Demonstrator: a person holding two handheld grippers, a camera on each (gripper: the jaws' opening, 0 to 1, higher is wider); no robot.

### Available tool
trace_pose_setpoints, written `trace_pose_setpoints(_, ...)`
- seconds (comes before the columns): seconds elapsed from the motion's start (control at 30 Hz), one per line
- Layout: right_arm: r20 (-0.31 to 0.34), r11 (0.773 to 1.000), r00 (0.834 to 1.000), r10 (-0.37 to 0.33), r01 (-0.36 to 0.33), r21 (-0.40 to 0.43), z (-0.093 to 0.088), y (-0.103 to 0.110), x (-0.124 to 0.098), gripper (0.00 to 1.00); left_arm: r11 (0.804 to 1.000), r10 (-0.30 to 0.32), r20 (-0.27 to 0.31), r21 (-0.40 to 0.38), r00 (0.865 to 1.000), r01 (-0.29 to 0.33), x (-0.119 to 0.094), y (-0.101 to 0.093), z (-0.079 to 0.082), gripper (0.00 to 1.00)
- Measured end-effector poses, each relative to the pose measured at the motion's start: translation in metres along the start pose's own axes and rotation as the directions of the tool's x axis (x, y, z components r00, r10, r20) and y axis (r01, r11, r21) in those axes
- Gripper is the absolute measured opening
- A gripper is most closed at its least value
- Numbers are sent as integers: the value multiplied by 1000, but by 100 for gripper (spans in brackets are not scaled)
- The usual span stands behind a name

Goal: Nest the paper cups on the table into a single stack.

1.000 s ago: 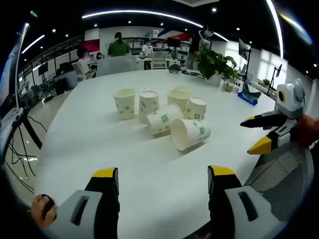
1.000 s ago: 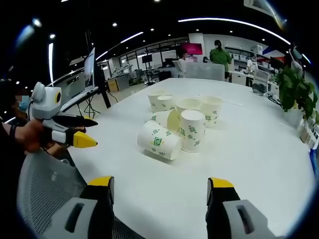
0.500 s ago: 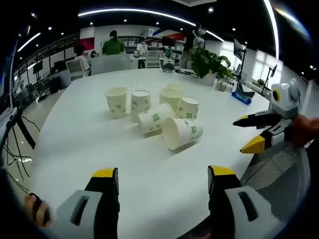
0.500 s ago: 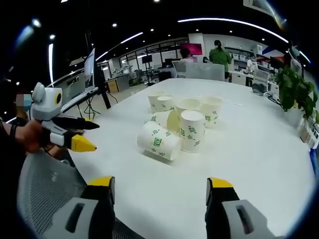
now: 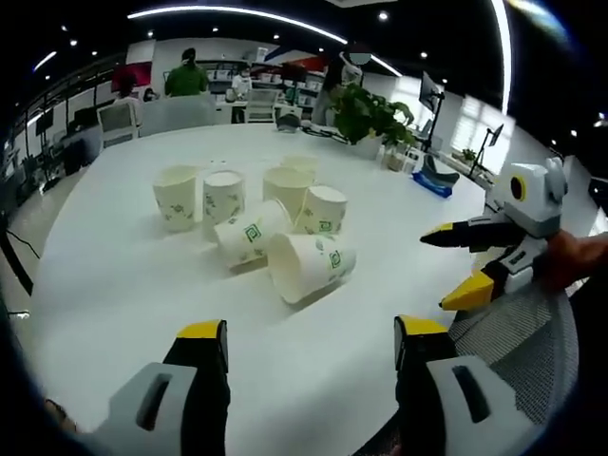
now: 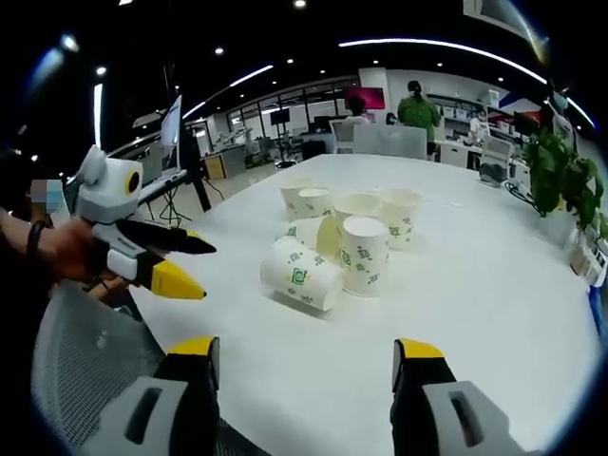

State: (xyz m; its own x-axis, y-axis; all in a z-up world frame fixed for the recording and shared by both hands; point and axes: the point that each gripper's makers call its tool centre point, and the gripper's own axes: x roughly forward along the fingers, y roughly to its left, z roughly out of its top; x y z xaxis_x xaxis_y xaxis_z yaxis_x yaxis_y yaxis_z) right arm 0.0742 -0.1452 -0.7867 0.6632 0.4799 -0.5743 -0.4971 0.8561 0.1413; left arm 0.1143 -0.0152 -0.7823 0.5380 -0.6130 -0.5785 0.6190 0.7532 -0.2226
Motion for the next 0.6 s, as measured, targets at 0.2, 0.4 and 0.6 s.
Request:
trace_pose_setpoints(0.2,3,1000,1000,-5,5,1,1,-1,-1,74,999,-30,3,-28,1000,30,17,1,11,69)
trace_pose_setpoints(0.4,4,1000,1000,-4,4,-2,1,-1,0,74,996,-61,6,-67,998,61,33,4,16,68)
trace_pose_setpoints(0.6,-1,1000,1000,-5,5,-3,0,-1,0,74,985,-120,-7,-128,993,118,53,-7,14,67)
